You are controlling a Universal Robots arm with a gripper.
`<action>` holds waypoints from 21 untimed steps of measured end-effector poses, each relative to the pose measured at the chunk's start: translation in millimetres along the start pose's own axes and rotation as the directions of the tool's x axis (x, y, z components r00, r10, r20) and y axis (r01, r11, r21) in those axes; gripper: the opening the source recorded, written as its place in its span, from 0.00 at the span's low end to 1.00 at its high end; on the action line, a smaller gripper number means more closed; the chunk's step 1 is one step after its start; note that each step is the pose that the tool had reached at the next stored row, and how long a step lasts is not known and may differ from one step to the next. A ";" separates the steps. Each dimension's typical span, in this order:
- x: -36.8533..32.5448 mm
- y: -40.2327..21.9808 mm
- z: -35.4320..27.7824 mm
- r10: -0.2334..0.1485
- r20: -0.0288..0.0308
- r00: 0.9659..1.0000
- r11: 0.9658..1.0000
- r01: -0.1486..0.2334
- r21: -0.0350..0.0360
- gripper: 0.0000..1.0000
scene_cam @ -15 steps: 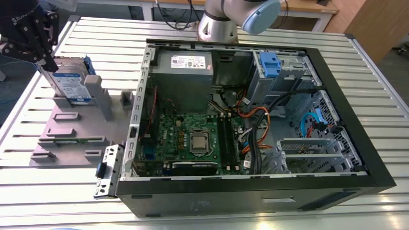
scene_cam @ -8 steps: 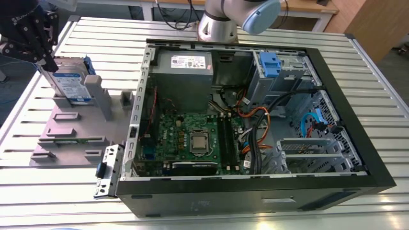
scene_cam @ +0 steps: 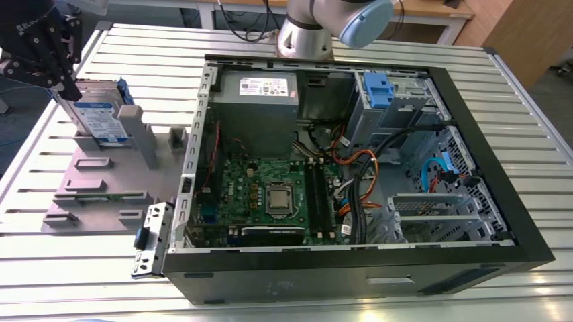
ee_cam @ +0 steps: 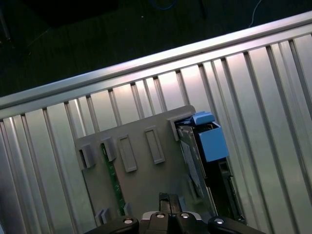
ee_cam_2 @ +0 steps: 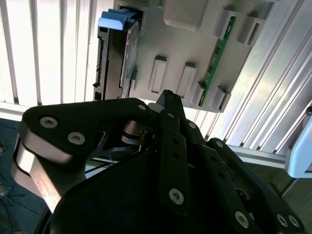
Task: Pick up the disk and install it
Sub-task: 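Pick up the disk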
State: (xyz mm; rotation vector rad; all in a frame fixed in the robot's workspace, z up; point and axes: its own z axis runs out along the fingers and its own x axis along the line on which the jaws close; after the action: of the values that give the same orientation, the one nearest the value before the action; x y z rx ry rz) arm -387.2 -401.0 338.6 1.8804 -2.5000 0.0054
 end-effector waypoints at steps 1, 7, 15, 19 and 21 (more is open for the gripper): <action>0.0 0.0 0.0 -0.001 0.000 1.000 1.000 0.001 0.000 0.11; 0.1 0.0 0.0 -0.005 0.000 1.000 1.000 0.005 0.000 0.11; 0.1 0.0 0.0 -0.011 0.000 1.000 1.000 0.011 0.000 0.11; 0.2 -0.1 0.0 -0.014 0.000 1.000 1.000 0.014 0.000 0.11; 0.2 -0.1 0.0 -0.015 0.000 1.000 1.000 0.015 0.000 0.11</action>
State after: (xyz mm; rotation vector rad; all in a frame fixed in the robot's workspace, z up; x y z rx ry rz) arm -387.2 -401.2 338.6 1.8993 -2.4857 0.0056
